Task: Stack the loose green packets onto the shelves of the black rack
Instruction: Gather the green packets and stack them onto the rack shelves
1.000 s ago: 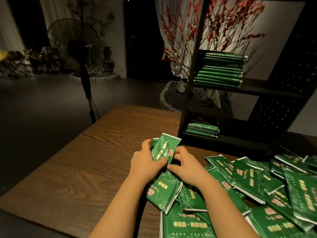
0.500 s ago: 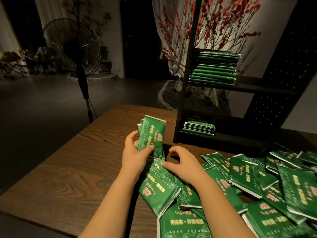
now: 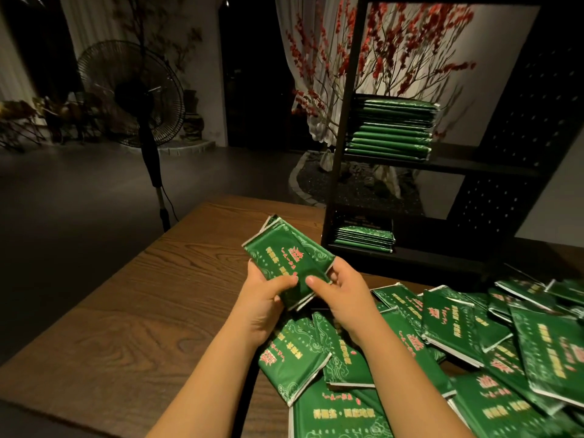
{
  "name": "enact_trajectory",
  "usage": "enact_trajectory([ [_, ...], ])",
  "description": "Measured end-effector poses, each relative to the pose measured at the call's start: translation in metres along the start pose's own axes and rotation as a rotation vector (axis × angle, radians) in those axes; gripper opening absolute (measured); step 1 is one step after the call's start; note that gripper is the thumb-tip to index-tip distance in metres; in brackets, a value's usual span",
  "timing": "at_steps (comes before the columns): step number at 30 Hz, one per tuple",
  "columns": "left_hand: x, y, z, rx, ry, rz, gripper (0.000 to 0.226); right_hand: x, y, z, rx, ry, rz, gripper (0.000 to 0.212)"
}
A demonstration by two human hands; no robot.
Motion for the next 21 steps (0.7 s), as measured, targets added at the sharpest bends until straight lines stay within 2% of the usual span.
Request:
enact_trajectory([
  [2, -0.003, -0.002, -0.002, 0.022, -0.01, 0.048, 0.061, 0.0, -0.01, 0.0, -0.08, 0.024, -0.085, 0.014],
  [4, -0.009, -0.013, -0.005, -0.022, 0.0, 0.074, 0.057, 0.003, -0.026, -0.001, -0.119, 0.008, 0.01, 0.01],
  [5, -0.013, -0.018, -0.005, -0.052, 0.014, 0.032, 0.052, 0.007, -0.031, -0.002, -0.117, -0.01, 0.092, 0.015],
  [7, -0.021, -0.024, -0.004, -0.118, 0.075, -0.176, 0.043, 0.013, -0.037, -0.002, -0.094, -0.051, 0.228, 0.022],
  [9, -0.028, -0.023, 0.0, -0.179, 0.163, -0.441, 0.04, 0.013, -0.039, -0.002, -0.06, -0.08, 0.335, 0.019],
  [11, -0.029, -0.017, 0.004, -0.195, 0.227, -0.601, 0.038, 0.01, -0.039, -0.002, -0.033, -0.073, 0.408, 0.018],
  [14, -0.03, -0.012, 0.007, -0.224, 0.312, -0.725, 0.038, 0.004, -0.042, -0.002, -0.013, -0.032, 0.503, 0.039],
  [16, -0.029, -0.013, 0.005, -0.248, 0.327, -0.793, 0.045, -0.001, -0.042, -0.002, 0.005, -0.014, 0.528, 0.044],
  [18, -0.027, -0.016, 0.002, -0.278, 0.298, -0.842, 0.051, -0.007, -0.04, -0.002, 0.027, 0.01, 0.533, 0.049],
  [21, -0.021, -0.019, 0.0, -0.322, 0.226, -0.921, 0.046, -0.009, -0.041, -0.003, 0.02, 0.021, 0.542, 0.054],
])
Point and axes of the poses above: each hand's wrist, its own z-axis away from the middle knuckle, its own y-axis out of the palm, x = y × z, the point moved 10 cm from there along -z, towards the middle knuckle, and after that the axes turned 15 degrees about -y, right-handed, at the moved point
